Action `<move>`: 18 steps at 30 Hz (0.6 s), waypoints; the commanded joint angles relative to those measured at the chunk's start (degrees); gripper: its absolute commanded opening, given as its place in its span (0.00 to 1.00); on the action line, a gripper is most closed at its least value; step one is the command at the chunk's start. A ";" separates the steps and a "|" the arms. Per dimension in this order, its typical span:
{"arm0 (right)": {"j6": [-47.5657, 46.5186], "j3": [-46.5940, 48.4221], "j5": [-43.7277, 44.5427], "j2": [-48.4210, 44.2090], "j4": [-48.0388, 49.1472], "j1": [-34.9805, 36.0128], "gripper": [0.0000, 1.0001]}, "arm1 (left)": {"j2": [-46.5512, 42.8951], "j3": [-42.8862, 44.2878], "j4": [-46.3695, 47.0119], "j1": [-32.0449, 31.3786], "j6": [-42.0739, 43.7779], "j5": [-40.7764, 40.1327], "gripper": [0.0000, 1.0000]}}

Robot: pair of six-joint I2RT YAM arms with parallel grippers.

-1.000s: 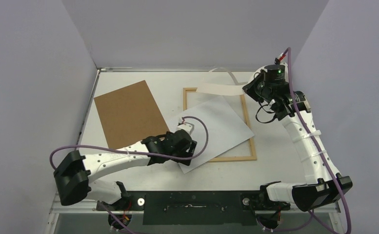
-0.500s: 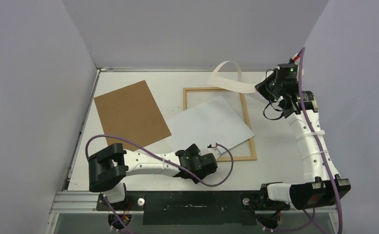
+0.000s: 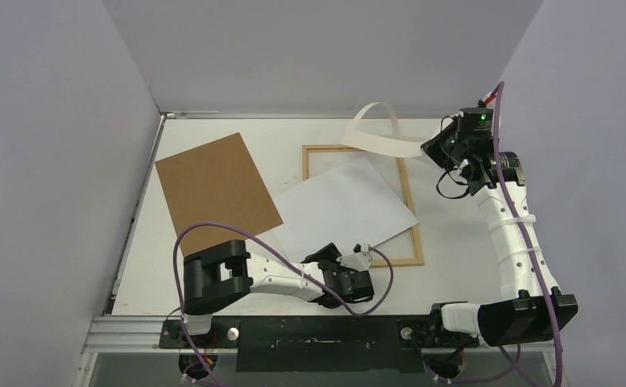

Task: Put the photo into the frame
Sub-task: Turn over the photo at the center of the board.

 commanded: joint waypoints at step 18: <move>0.42 0.05 -0.17 -2.40 2.24 -0.75 0.00 | -2.31 -0.11 -5.00 -0.44 -0.04 -3.27 0.00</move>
